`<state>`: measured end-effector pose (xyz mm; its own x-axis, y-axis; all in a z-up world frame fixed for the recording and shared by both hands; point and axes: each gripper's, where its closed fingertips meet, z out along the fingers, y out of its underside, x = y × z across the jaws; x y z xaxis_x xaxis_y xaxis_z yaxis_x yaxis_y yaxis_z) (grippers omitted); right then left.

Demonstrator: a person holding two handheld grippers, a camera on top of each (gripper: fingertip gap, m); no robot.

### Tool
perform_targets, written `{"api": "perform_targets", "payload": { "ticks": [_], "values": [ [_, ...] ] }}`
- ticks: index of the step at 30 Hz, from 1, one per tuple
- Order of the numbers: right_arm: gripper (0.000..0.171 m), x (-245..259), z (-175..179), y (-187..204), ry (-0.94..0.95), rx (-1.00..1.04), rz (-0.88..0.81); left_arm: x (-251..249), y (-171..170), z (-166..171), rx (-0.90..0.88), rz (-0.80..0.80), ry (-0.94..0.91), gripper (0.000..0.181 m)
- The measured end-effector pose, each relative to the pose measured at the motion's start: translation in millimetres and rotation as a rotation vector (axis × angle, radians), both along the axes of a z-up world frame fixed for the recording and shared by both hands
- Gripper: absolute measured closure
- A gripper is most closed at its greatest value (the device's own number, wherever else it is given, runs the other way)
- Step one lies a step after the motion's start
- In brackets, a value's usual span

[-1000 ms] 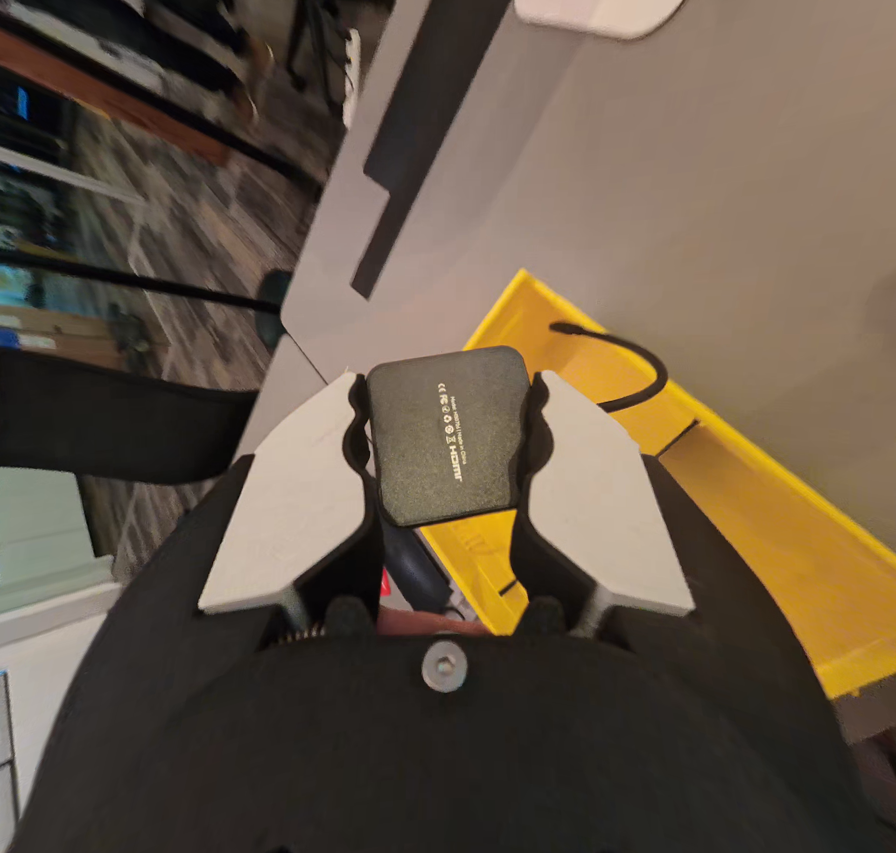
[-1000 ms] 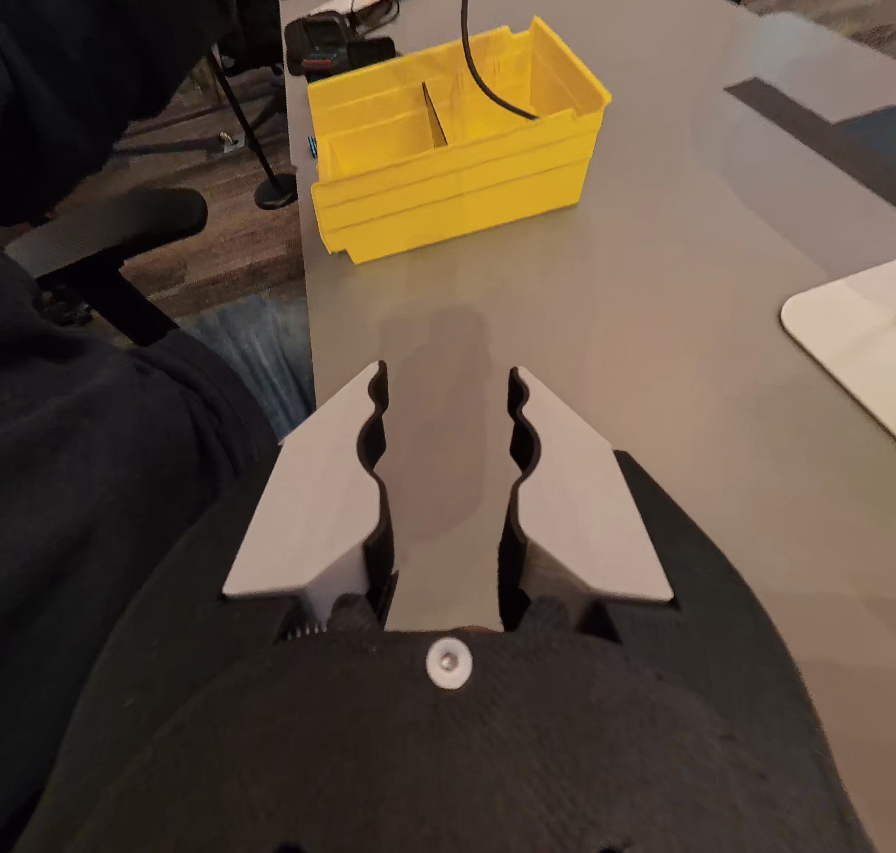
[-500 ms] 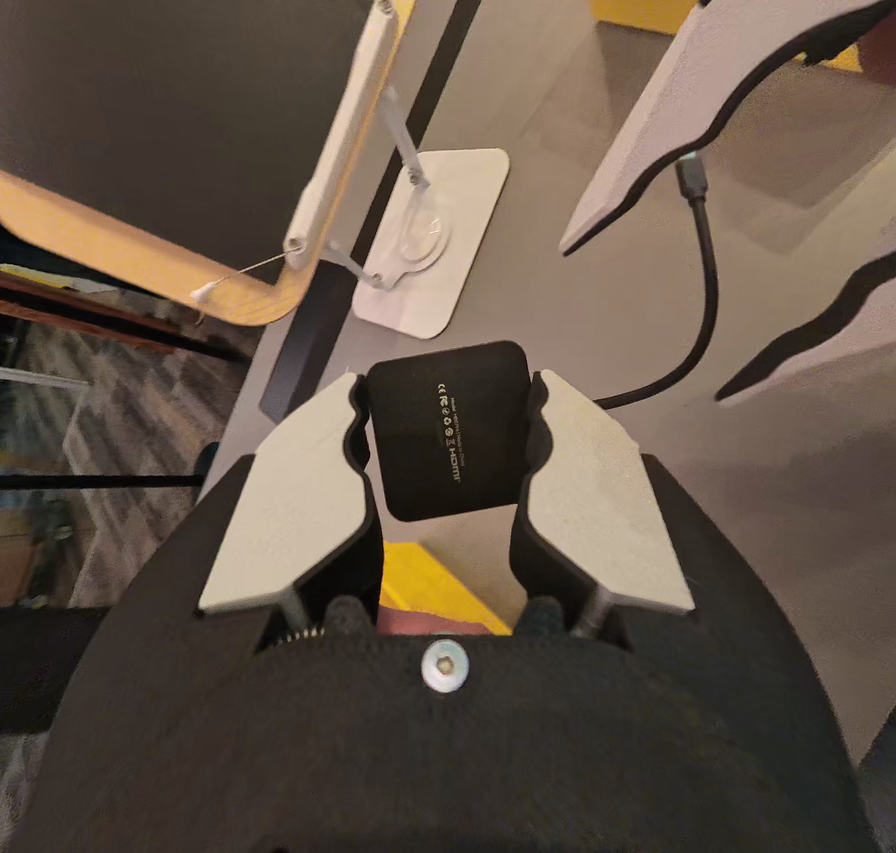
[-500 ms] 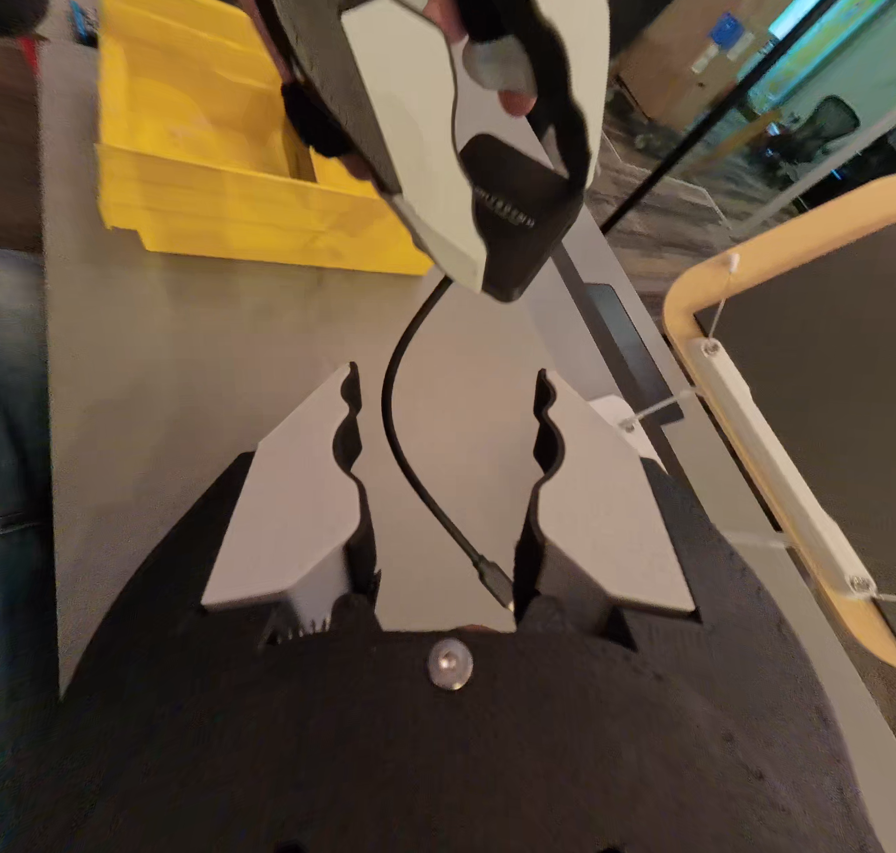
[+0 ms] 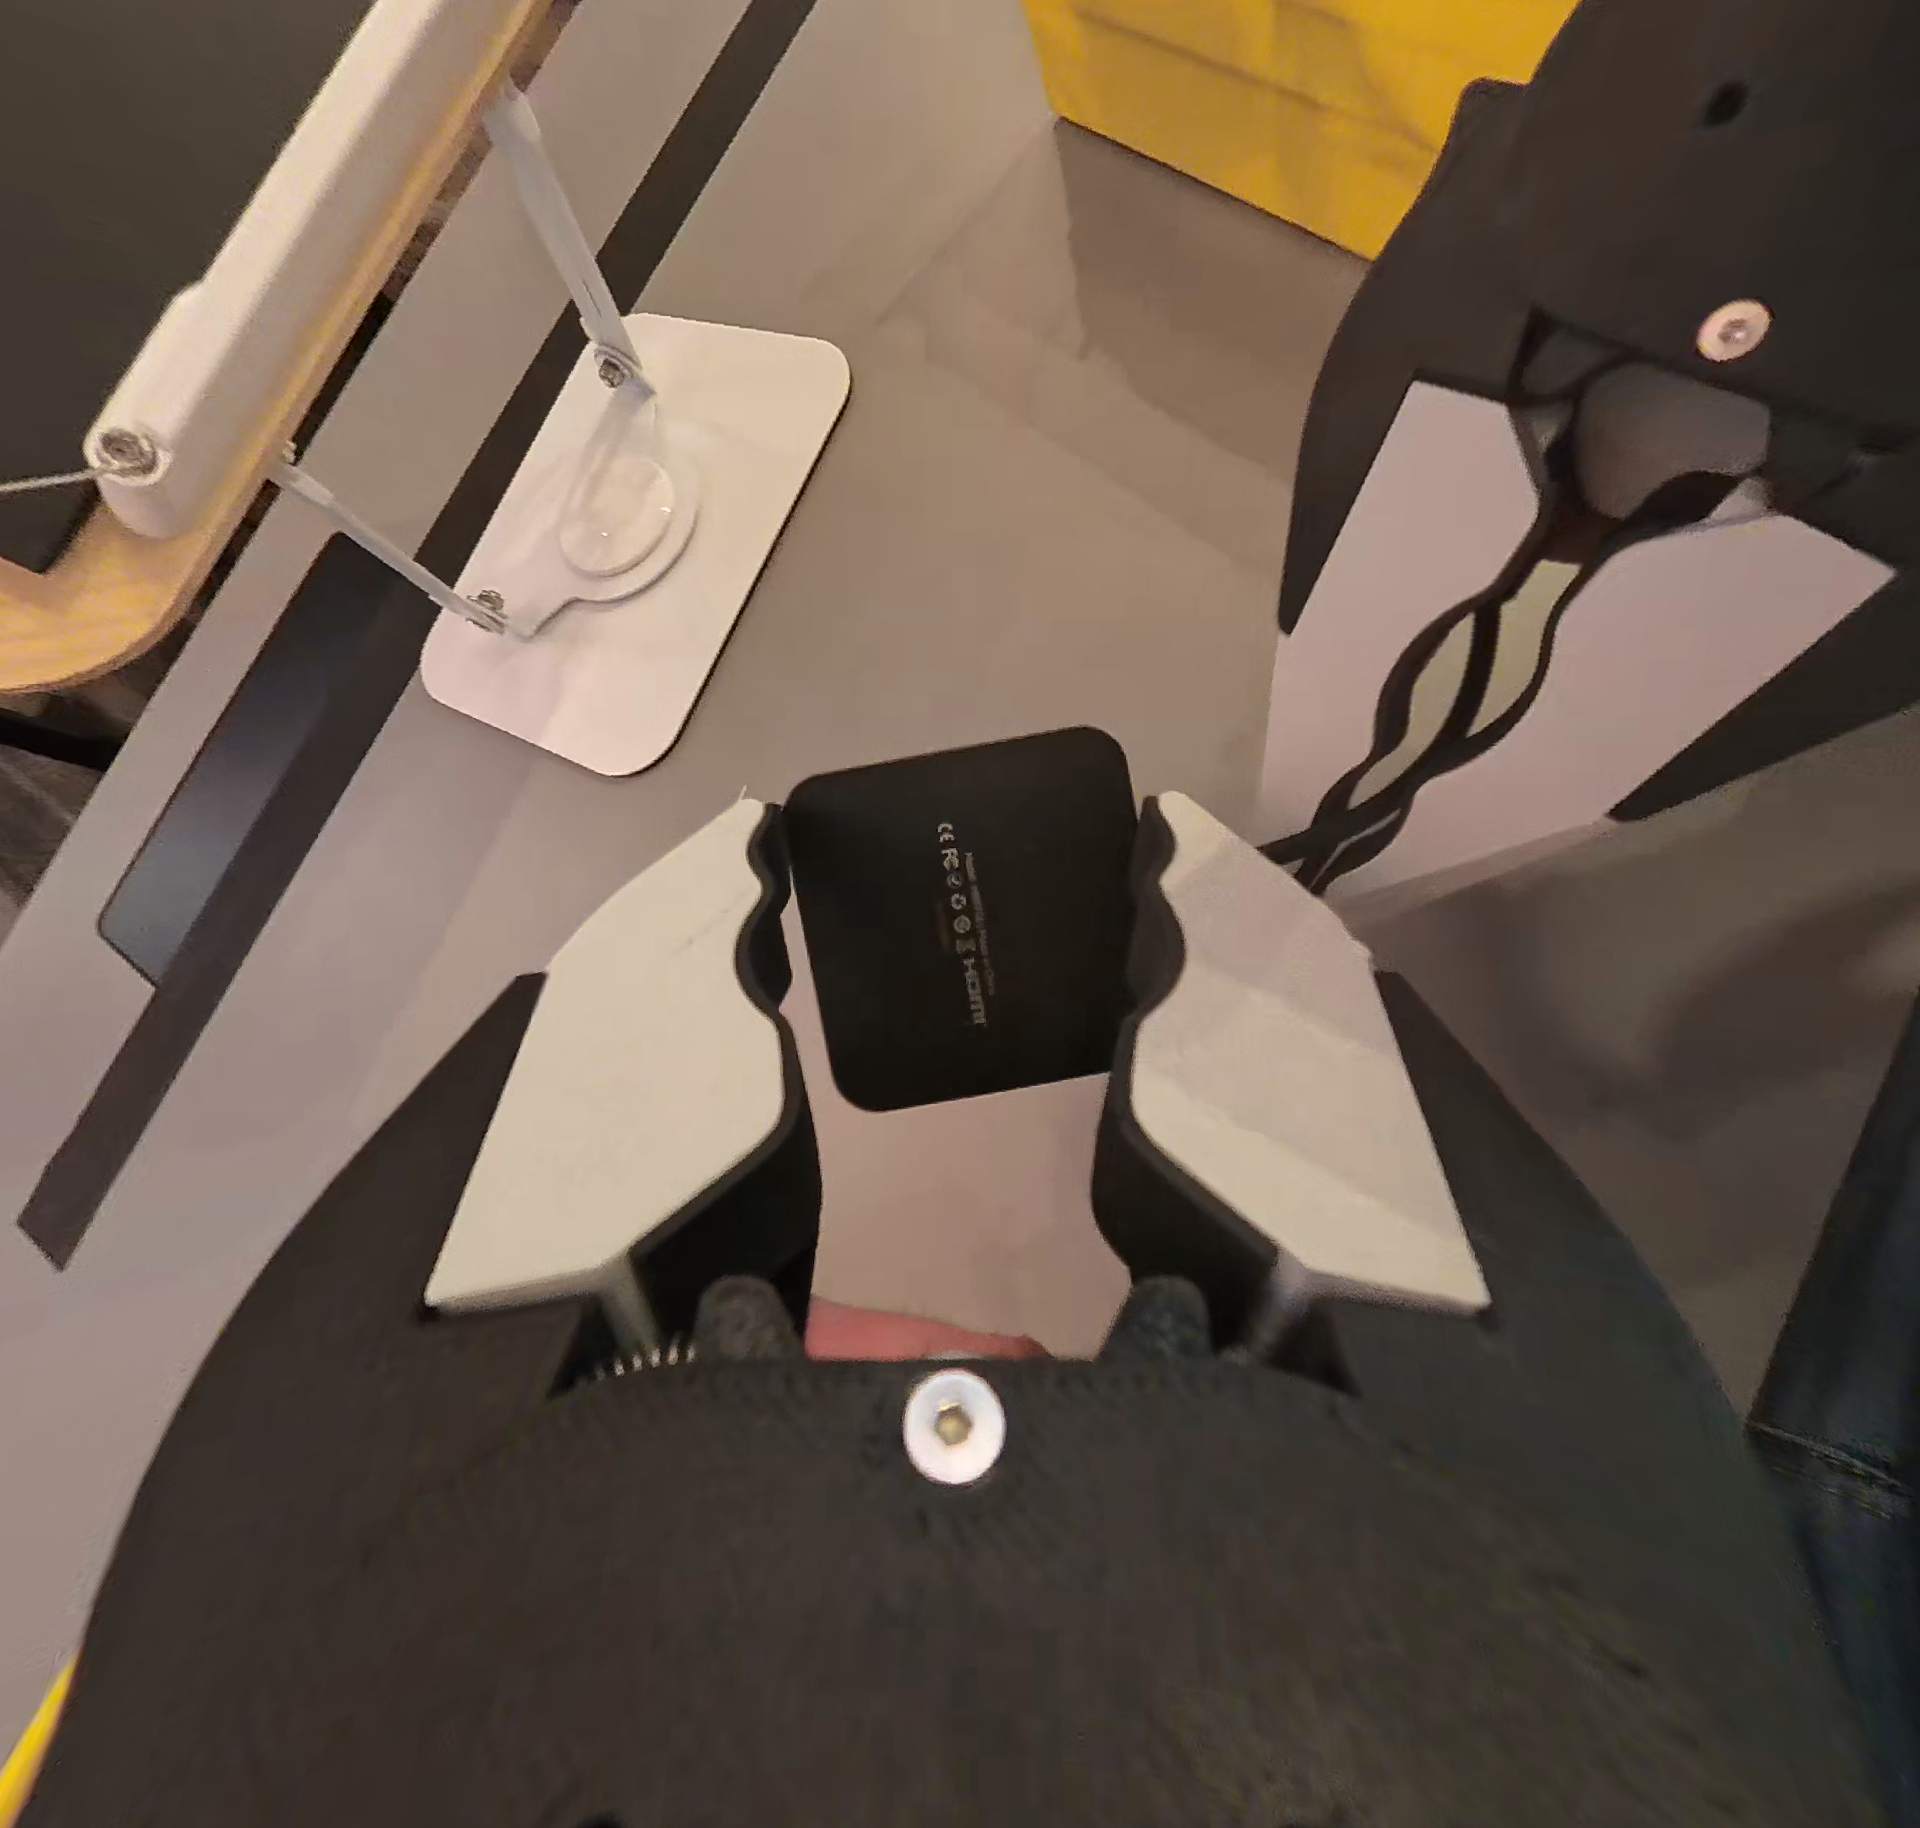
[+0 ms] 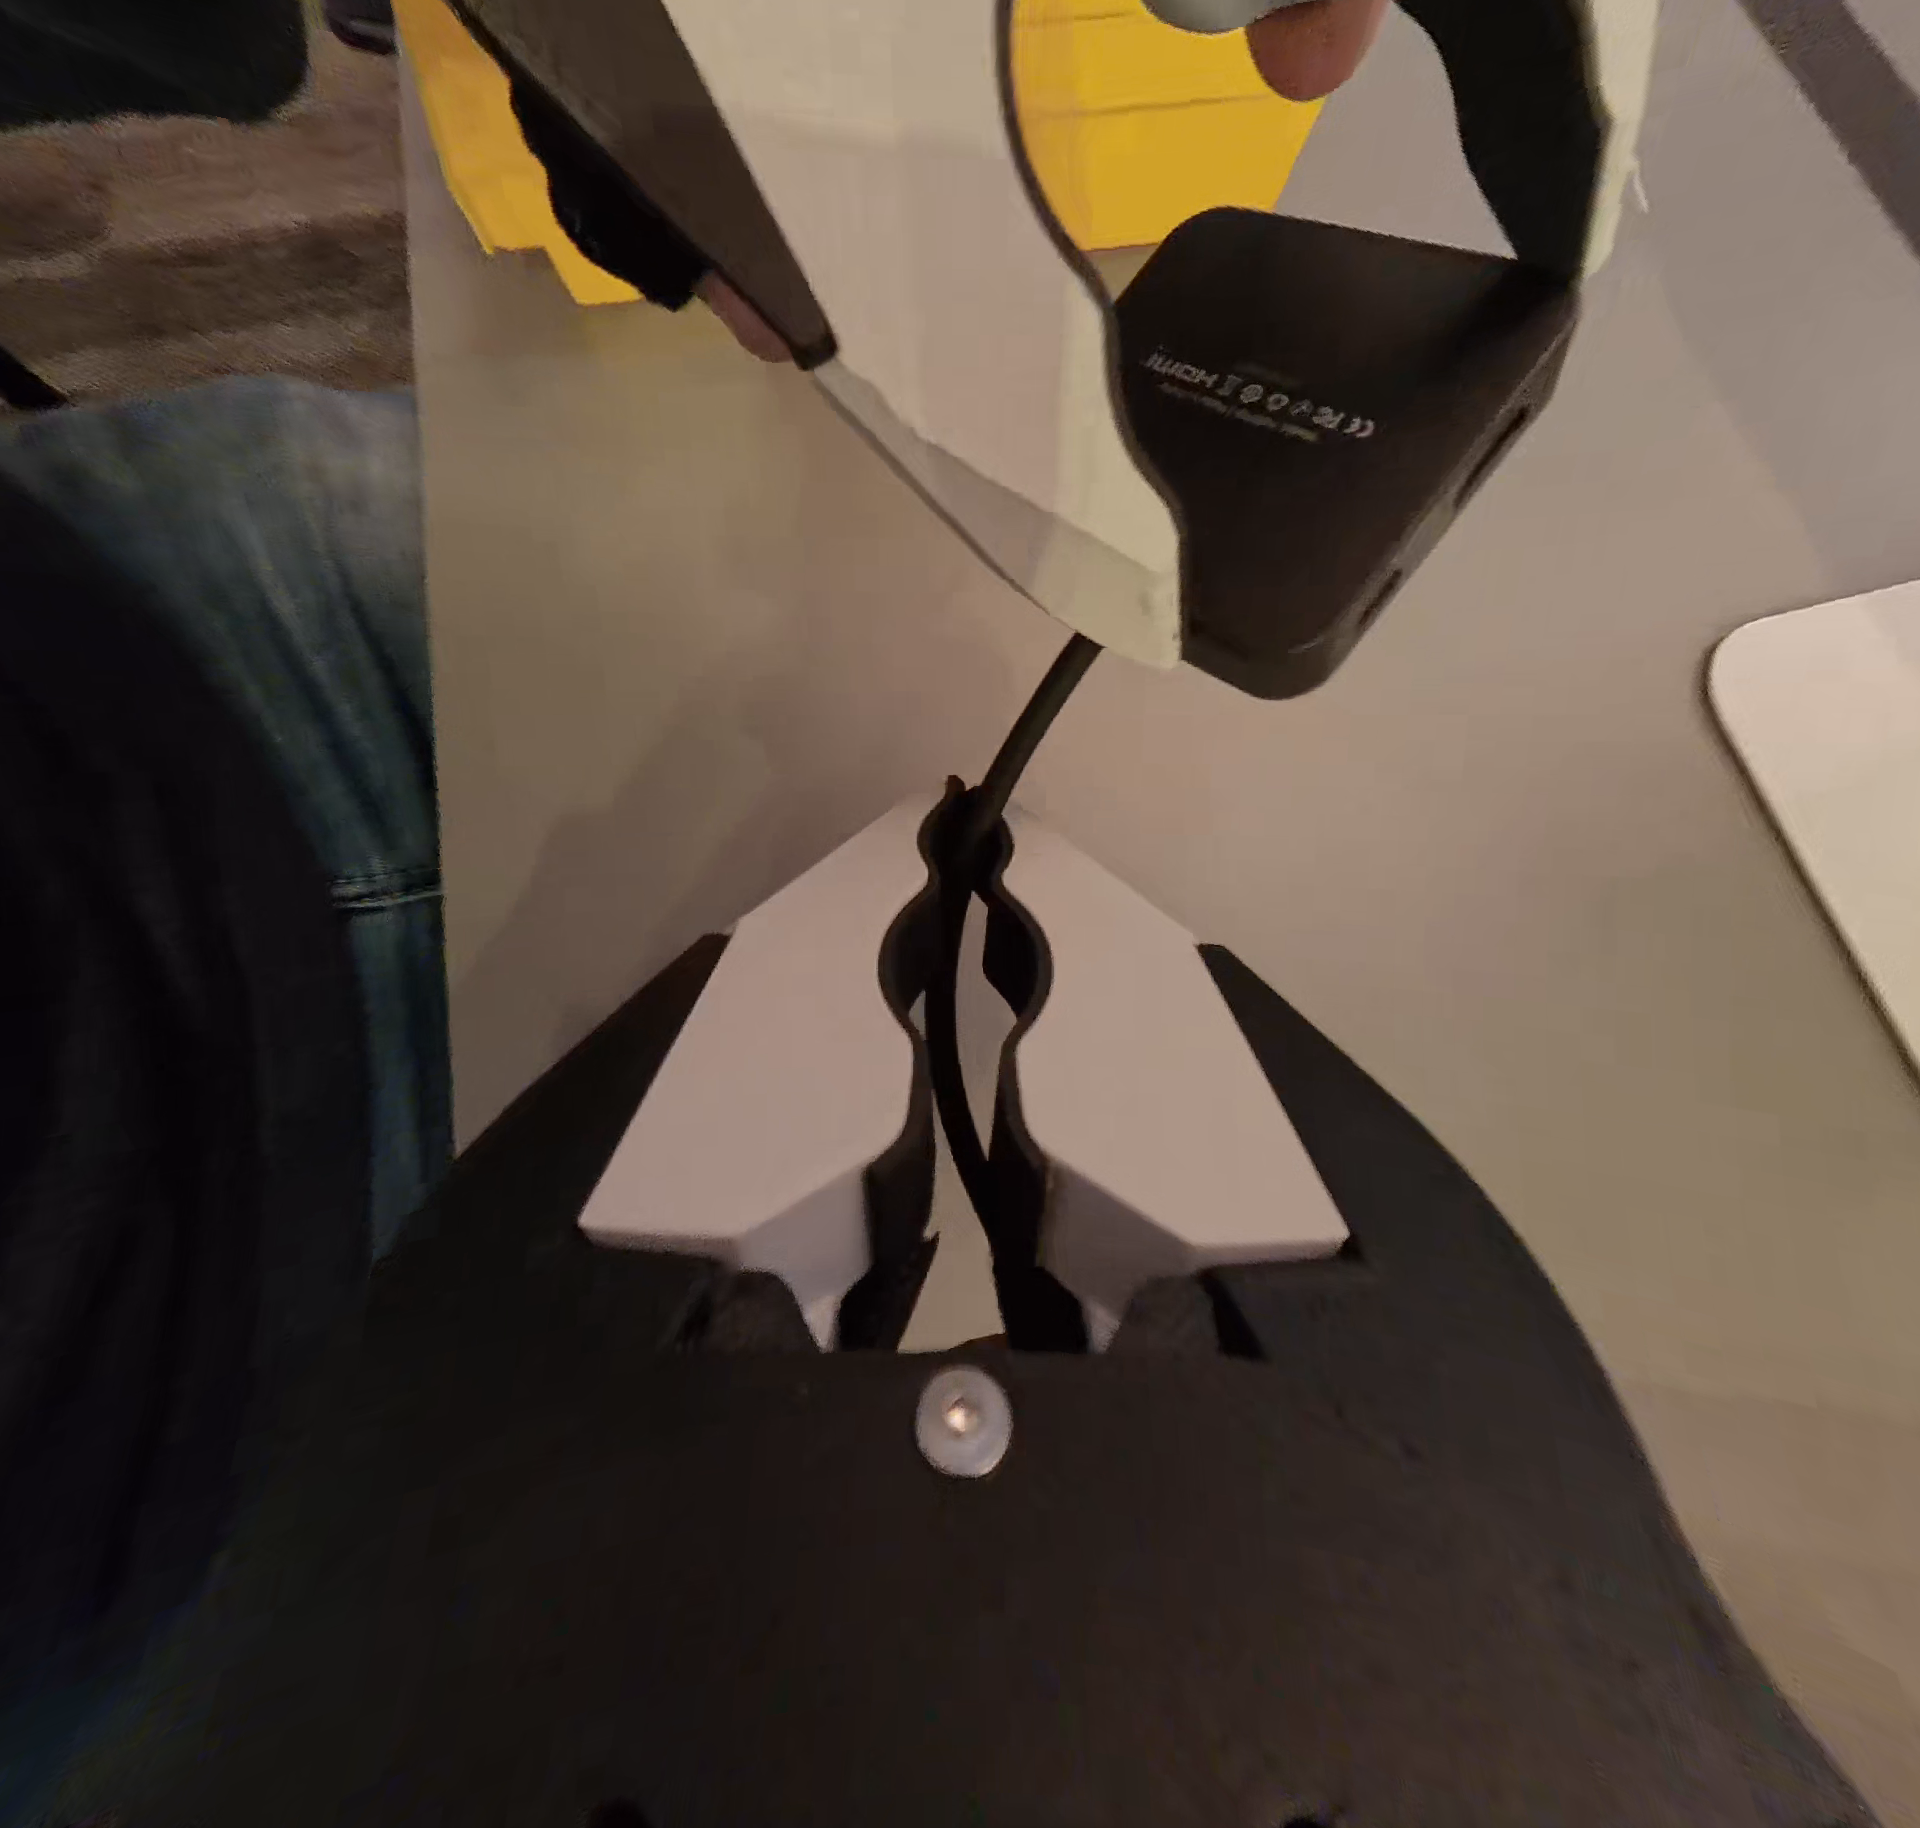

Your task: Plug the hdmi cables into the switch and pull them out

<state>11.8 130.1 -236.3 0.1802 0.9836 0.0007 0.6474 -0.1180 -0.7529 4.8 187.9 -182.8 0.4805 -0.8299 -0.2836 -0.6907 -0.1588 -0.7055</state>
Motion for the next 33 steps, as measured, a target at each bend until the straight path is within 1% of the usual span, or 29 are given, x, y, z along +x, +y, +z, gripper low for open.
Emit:
{"api": "perform_targets", "payload": {
  "ticks": [1, 4, 7, 9, 15, 18, 20, 22, 24, 26, 29, 33],
  "values": [
    [0.171, 1.6, -0.2, -0.5, 0.007, -0.011, -0.003, 1.4, -0.1, -0.4, -0.008, -0.002, -0.017, 0.118],
    [0.171, 12.1, -6.7, 0.0, -0.031, -0.019, -0.011, 3.1, -1.8, -7.0, -0.029, -0.005, -0.017, 0.117],
    [0.171, 29.2, -9.6, 4.5, -0.040, -0.038, -0.044, -0.2, 0.3, -1.5, 0.014, 0.021, -0.042, 0.108],
    [0.171, 42.3, -11.1, 8.6, -0.038, -0.044, -0.075, -2.3, -2.7, -2.3, 0.001, 0.028, -0.056, 0.107],
    [0.171, 65.9, -13.5, 9.3, -0.023, -0.075, -0.107, -21.2, -17.2, -25.1, -0.010, 0.049, 0.006, 0.104],
    [0.171, 70.0, -14.8, 4.9, -0.036, -0.072, -0.083, -49.1, -22.8, -30.8, 0.062, 0.104, 0.112, 0.103],
    [0.171, 71.8, -18.7, 1.9, -0.065, -0.068, -0.071, -78.5, -28.3, -26.8, 0.092, 0.169, 0.161, 0.103],
    [0.171, 73.8, -22.8, 0.4, -0.094, -0.057, -0.066, -117.8, -32.5, -11.3, 0.132, 0.261, 0.171, 0.105],
    [0.171, 74.8, -26.0, -1.3, -0.103, -0.061, -0.061, -167.0, -37.7, 3.9, 0.138, 0.378, 0.173, 0.105],
    [0.171, 74.5, -24.3, -3.8, -0.090, -0.063, -0.052, -225.0, -42.7, 11.9, 0.139, 0.510, 0.212, 0.105],
    [0.171, 73.2, -9.9, -11.2, -0.053, -0.043, -0.023, -308.4, -53.2, 9.3, 0.128, 0.690, 0.287, 0.104],
    [0.171, 81.2, 31.7, -13.4, 0.022, -0.009, -0.024, -387.3, -67.2, -15.9, 0.050, 0.869, 0.274, 0.104]
  ]
}}
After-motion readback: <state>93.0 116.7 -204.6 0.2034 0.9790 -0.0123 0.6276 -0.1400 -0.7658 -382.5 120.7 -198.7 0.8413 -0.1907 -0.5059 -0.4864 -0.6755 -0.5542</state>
